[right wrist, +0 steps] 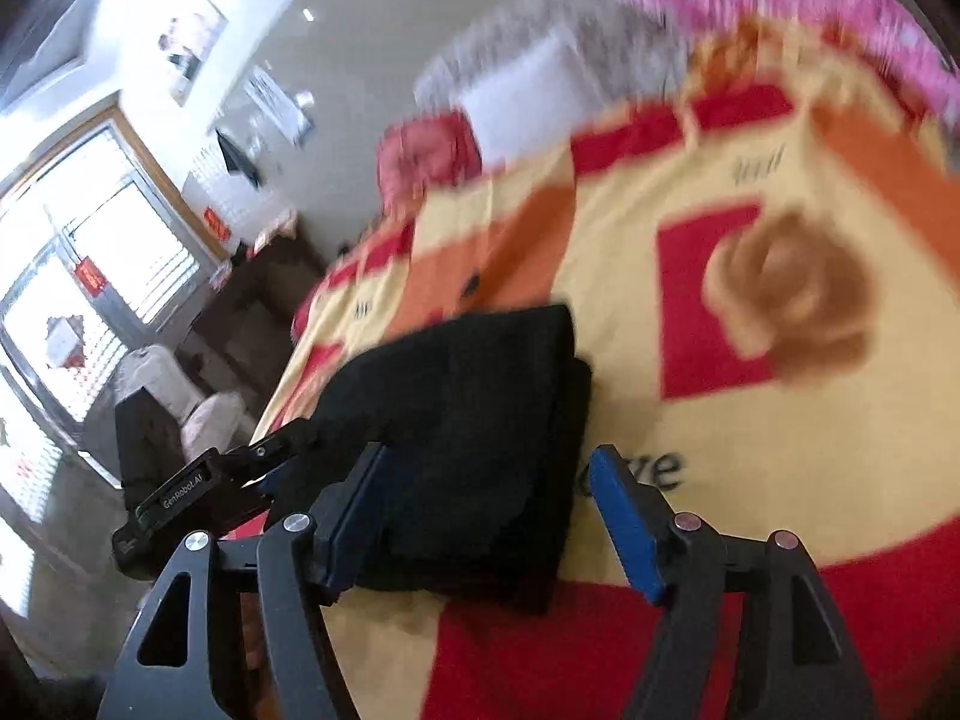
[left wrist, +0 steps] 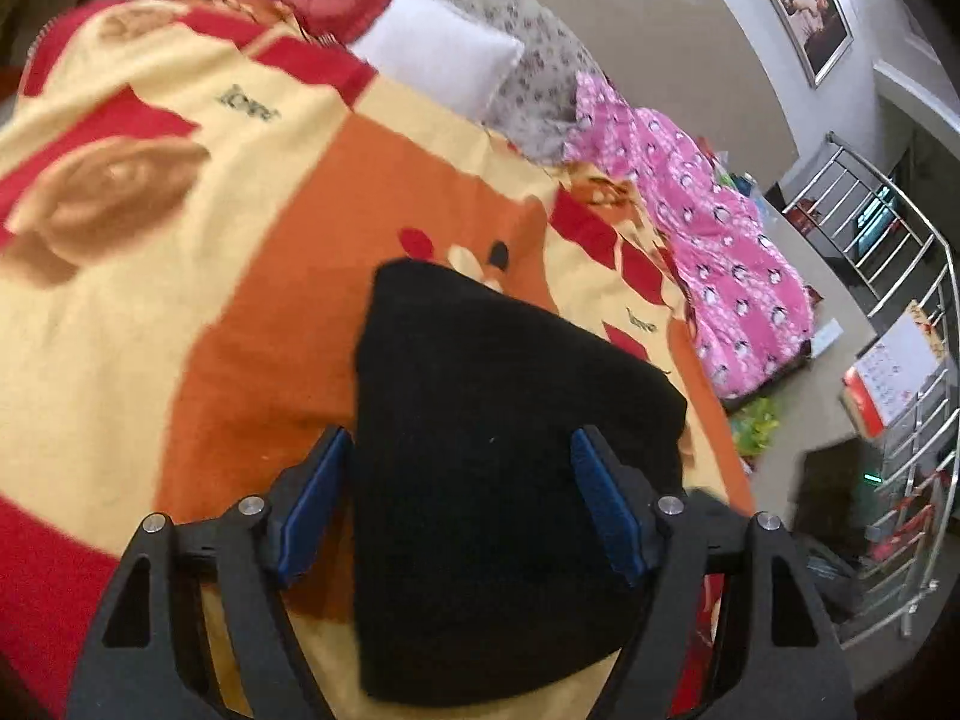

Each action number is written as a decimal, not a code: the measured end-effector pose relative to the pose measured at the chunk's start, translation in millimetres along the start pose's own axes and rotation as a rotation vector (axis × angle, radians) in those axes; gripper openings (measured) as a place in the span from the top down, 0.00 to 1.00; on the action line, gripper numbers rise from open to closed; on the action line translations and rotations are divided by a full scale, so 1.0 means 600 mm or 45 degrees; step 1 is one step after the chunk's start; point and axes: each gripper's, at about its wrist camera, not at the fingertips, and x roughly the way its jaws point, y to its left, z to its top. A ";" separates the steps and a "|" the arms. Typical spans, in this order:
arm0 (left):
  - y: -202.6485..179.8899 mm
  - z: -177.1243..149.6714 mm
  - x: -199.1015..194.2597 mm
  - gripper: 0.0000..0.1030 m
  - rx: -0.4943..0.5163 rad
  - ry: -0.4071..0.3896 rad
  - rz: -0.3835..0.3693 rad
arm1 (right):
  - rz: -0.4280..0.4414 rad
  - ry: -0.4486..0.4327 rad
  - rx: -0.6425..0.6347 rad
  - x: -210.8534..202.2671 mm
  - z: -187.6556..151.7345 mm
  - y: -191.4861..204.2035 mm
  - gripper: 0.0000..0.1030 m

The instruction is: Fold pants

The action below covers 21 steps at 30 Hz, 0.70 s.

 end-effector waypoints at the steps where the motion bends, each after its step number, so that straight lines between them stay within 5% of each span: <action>1: -0.001 0.001 0.006 0.28 0.004 0.020 -0.009 | 0.007 0.018 0.029 0.012 0.003 -0.008 0.33; 5: 0.000 0.006 0.012 0.27 -0.015 0.026 -0.052 | 0.085 0.003 0.051 0.032 0.009 -0.019 0.33; 6: 0.000 0.007 0.010 0.34 -0.019 0.015 -0.052 | 0.080 0.002 0.025 0.036 0.006 -0.016 0.36; 10: -0.017 0.013 0.003 0.40 0.040 -0.047 -0.030 | 0.152 -0.062 0.036 0.025 0.003 -0.030 0.64; 15: -0.042 0.053 0.051 0.40 0.095 -0.028 -0.005 | 0.109 -0.138 0.033 0.022 0.046 -0.040 0.66; 18: -0.043 0.053 0.079 0.37 0.095 0.033 0.092 | 0.093 -0.069 0.092 0.052 0.081 -0.059 0.66; 21: -0.058 0.041 0.068 0.27 0.164 -0.025 0.178 | 0.095 -0.036 0.100 0.056 0.082 -0.065 0.58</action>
